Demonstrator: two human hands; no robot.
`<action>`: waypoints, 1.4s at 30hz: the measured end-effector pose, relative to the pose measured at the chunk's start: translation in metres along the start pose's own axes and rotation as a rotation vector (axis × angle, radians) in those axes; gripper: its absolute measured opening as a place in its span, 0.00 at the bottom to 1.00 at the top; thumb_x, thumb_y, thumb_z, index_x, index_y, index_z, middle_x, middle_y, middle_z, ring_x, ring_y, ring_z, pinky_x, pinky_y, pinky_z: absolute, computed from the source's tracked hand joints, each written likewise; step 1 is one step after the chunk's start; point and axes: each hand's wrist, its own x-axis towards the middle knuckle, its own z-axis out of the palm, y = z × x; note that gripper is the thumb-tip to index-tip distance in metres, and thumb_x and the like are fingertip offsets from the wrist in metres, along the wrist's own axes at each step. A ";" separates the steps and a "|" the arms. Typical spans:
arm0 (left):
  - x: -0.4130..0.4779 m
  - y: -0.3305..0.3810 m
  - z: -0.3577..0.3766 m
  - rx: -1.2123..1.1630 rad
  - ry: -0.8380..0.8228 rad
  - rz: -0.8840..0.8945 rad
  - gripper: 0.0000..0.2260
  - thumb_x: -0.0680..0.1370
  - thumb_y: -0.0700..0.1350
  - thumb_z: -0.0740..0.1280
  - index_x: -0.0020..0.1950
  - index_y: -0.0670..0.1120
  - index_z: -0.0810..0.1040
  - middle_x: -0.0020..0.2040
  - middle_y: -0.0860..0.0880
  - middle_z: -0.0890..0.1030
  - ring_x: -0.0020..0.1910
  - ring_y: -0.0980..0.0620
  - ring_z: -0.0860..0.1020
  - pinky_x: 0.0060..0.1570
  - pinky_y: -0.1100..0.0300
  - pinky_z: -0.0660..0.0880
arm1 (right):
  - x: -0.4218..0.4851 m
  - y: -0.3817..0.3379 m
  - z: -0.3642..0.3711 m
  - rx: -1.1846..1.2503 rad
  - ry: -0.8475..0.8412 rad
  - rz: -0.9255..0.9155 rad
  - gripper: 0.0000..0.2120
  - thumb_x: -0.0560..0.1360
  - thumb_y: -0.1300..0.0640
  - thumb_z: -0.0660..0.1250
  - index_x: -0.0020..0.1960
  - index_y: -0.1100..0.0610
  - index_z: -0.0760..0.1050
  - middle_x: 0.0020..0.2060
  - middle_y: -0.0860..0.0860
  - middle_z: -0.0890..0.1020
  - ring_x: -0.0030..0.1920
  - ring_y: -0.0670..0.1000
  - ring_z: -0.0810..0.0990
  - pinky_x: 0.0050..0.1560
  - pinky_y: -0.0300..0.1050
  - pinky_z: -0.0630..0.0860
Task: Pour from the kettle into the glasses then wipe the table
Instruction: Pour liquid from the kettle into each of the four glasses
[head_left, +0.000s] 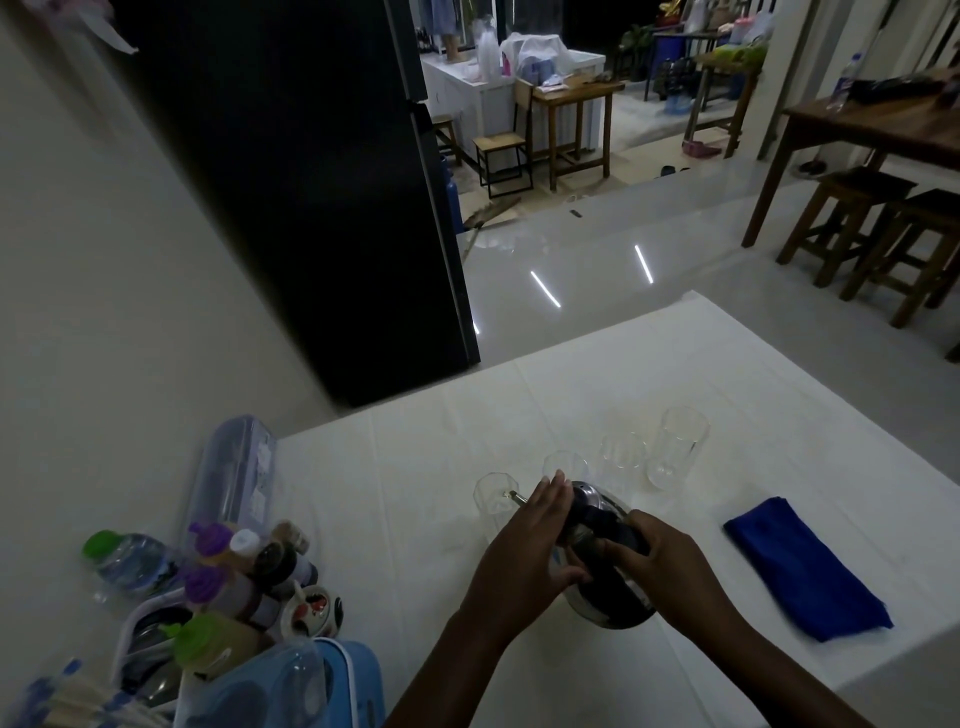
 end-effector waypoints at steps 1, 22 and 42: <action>0.000 0.000 0.000 -0.002 0.000 0.001 0.43 0.71 0.51 0.73 0.77 0.51 0.48 0.77 0.57 0.47 0.74 0.61 0.44 0.71 0.63 0.54 | 0.000 0.000 0.000 0.002 0.001 0.001 0.09 0.70 0.49 0.70 0.38 0.40 0.71 0.35 0.42 0.80 0.37 0.41 0.78 0.36 0.36 0.72; -0.001 0.005 -0.004 -0.050 0.012 -0.013 0.42 0.72 0.49 0.73 0.76 0.52 0.48 0.77 0.57 0.47 0.74 0.62 0.44 0.71 0.63 0.53 | -0.001 -0.006 -0.004 -0.007 -0.011 0.018 0.08 0.71 0.50 0.69 0.47 0.43 0.72 0.38 0.42 0.79 0.39 0.41 0.77 0.41 0.36 0.75; -0.003 0.008 -0.009 -0.065 0.009 -0.024 0.43 0.71 0.50 0.73 0.76 0.54 0.47 0.77 0.59 0.47 0.74 0.63 0.44 0.69 0.68 0.51 | -0.001 -0.009 -0.005 -0.028 -0.018 0.012 0.10 0.71 0.50 0.69 0.41 0.38 0.69 0.35 0.39 0.77 0.38 0.40 0.77 0.40 0.36 0.75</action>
